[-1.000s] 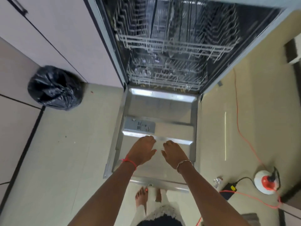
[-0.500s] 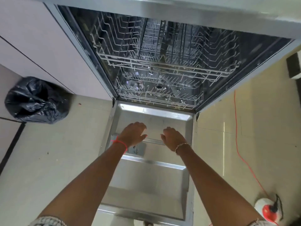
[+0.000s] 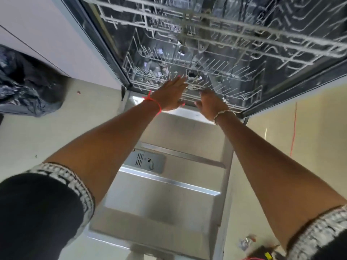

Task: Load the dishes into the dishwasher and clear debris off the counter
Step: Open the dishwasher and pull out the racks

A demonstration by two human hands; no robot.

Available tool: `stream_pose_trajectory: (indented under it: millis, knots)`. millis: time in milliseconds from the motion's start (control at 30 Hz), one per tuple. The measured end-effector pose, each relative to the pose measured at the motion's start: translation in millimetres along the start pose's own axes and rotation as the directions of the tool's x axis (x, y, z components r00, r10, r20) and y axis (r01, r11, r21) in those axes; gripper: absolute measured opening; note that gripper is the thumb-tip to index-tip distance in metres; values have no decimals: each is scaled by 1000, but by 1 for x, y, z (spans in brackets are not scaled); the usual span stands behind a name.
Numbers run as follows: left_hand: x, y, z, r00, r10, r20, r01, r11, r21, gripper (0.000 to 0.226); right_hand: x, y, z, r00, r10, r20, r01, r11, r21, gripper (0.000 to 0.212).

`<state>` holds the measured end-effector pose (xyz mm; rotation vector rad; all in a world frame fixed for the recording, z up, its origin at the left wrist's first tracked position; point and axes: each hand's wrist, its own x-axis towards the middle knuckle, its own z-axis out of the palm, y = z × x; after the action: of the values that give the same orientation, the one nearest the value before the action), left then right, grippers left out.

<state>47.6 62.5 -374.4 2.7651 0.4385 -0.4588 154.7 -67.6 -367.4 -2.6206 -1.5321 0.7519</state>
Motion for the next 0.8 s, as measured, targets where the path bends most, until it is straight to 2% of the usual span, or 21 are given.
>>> stream_pose_trajectory:
  millis: [100,167,333,533,633,800]
  knots:
    - [13,-5,3,999,-15,31,13,998,53,70,23,1,5,995,-11,-99,11,1000,0,59]
    - [17,-9,4,999,-28,26,26,998,57,68,34,0,7,989,-5,-150,5,1000,-3,57]
    - [19,-7,10,996,-46,-75,39,995,-90,59,37,-6,13,986,-21,-165,27,999,36,42]
    - [2,0,13,984,-119,-131,71,943,-324,35,22,-12,22,993,53,-107,-42,994,104,34]
    - [-15,8,18,984,-139,-113,94,937,-335,27,1,-17,37,993,90,-71,-83,992,95,34]
    - [-51,14,28,983,-177,-53,140,902,-409,17,-44,-33,62,998,30,-52,-24,994,106,34]
